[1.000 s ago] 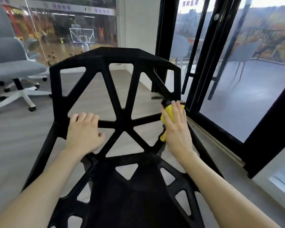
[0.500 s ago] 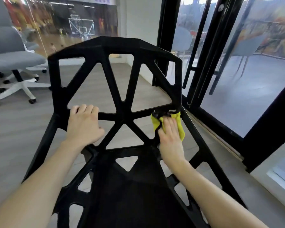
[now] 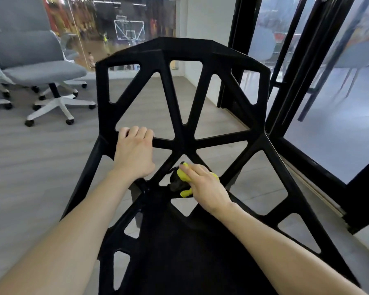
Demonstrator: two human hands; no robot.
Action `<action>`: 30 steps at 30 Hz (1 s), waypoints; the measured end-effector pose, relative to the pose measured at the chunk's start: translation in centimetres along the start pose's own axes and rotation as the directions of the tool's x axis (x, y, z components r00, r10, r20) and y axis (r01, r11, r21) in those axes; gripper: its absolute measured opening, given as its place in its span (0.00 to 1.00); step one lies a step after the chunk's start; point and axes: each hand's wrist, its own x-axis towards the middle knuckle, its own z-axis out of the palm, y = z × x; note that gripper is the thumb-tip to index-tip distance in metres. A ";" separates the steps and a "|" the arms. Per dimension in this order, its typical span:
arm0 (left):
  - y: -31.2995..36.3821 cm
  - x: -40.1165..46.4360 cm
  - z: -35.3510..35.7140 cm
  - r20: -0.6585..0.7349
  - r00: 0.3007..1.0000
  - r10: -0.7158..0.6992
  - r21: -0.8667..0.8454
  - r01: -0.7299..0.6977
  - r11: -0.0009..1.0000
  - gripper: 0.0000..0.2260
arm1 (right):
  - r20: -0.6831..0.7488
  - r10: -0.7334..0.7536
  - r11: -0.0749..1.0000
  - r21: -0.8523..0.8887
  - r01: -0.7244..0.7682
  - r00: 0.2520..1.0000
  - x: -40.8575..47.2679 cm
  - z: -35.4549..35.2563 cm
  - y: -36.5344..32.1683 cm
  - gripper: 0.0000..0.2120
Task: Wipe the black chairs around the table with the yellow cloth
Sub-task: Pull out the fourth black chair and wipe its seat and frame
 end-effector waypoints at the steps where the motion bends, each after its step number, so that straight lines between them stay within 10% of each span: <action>1: 0.1 0.1 0.0 -0.006 1.000 0.000 0.010 0.000 1.000 0.23 | -0.186 0.028 0.999 0.030 -0.023 0.982 1.5 -1.2 -0.7 0.29; 4: -0.3 0.0 -0.2 0.004 1.000 -0.009 0.017 0.009 1.000 0.23 | -0.551 -0.033 0.998 -0.057 0.002 0.834 7.6 -3.1 -2.3 0.21; 11: 0.2 0.1 -0.6 0.080 0.996 -0.028 -0.001 0.028 1.000 0.24 | 0.145 -0.199 0.947 -0.228 0.228 0.969 0.0 -0.4 3.5 0.28; 16: 0.0 0.7 1.3 -0.127 0.992 -0.014 0.049 0.020 0.999 0.19 | 0.215 0.021 0.994 -0.111 0.003 0.976 -5.8 -4.7 4.8 0.19; 21: 0.0 2.5 1.3 -0.038 0.999 -0.017 0.046 0.019 0.999 0.19 | 0.185 0.179 0.977 0.082 -0.197 0.966 -5.8 -3.1 2.3 0.20; 25: -2.2 1.6 0.3 0.013 0.992 0.128 -0.079 -0.126 0.989 0.22 | 0.329 -0.014 0.953 0.289 -0.087 0.944 0.2 5.7 -7.6 0.26; 30: -5.1 -5.0 -2.5 0.033 0.982 0.183 -0.144 -0.177 0.974 0.26 | 0.345 -0.065 0.988 0.151 0.013 0.936 -0.7 3.4 -2.4 0.29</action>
